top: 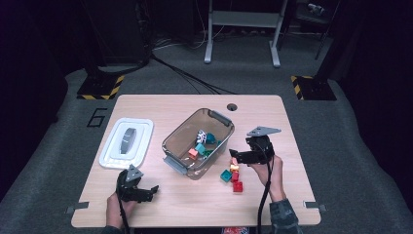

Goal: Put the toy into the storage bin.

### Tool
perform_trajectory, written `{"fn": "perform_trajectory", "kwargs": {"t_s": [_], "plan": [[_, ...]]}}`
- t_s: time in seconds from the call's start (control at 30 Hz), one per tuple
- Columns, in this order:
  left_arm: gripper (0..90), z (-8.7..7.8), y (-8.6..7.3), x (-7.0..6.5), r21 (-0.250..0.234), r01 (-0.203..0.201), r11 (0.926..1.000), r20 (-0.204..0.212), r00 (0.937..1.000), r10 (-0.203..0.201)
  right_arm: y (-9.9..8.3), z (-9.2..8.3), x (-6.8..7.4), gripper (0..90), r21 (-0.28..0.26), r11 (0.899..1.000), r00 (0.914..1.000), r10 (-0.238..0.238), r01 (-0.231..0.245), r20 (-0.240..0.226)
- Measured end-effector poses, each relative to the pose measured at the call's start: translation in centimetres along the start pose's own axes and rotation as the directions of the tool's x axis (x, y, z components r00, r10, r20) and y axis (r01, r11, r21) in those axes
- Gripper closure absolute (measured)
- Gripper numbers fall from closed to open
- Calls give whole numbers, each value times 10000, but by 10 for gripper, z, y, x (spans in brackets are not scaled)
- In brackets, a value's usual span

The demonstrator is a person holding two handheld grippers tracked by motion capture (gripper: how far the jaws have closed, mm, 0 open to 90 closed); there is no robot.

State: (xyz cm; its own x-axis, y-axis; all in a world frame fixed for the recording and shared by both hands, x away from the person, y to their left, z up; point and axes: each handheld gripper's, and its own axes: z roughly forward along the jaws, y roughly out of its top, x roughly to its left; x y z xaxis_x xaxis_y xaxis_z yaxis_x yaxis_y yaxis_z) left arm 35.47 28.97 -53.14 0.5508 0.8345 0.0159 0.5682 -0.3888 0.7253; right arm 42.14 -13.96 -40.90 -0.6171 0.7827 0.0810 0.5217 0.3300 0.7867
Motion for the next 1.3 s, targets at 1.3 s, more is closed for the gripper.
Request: {"fn": "perform_trajectory", "kwargs": {"t_s": [1.3], "plan": [[37,0,0,0,1,-17,10000,-43,10000,17,-62,49,-3,154,1378,9885,9970,546,-617,548]]}}
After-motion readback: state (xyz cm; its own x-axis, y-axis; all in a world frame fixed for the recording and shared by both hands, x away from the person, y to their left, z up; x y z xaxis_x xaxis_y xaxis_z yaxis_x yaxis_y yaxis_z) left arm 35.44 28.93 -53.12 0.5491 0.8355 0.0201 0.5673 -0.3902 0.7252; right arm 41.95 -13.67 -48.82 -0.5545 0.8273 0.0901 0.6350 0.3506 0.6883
